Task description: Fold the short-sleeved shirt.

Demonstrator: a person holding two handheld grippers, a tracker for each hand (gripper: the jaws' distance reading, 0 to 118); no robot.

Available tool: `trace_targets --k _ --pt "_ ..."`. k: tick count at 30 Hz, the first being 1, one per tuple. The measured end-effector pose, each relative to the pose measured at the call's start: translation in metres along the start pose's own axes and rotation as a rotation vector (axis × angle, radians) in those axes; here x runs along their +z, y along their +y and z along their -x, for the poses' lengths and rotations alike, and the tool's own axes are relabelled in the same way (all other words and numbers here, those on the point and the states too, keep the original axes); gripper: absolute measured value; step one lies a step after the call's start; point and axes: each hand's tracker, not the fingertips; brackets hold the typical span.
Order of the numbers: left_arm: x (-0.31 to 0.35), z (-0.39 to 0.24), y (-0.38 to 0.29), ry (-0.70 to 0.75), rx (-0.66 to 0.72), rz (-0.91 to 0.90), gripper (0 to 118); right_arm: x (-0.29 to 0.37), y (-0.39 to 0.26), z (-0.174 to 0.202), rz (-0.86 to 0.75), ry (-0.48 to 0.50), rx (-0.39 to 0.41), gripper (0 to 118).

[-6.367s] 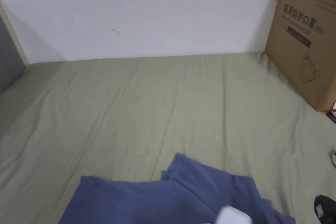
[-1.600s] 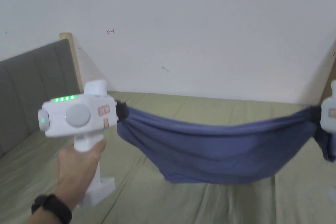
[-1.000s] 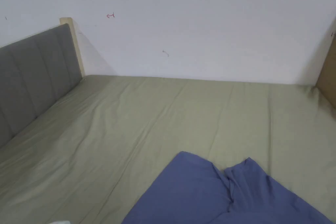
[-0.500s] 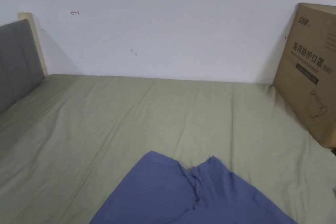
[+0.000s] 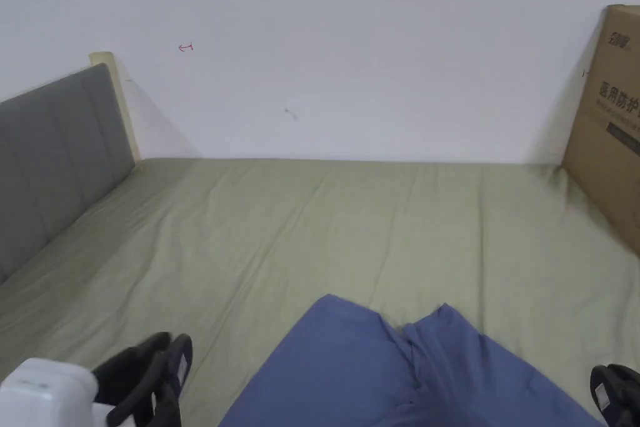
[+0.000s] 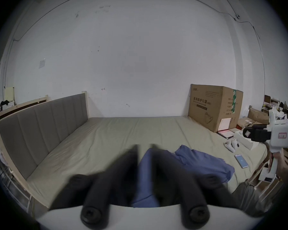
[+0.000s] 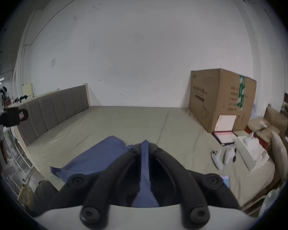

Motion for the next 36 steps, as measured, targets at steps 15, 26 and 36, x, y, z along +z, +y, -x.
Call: trace_targets --k 15,26,36 --pt "-0.014 0.046 -0.024 0.012 0.228 0.154 15 -0.006 0.001 0.027 0.042 0.044 0.0 0" --pt "-0.08 0.111 -0.174 0.065 0.573 0.626 57 -0.021 -0.021 0.009 0.14 0.041 -0.062 0" --pt "-0.126 0.089 -0.215 0.105 0.571 0.729 9 -0.026 -0.035 -0.009 0.191 -0.006 -0.1 0"
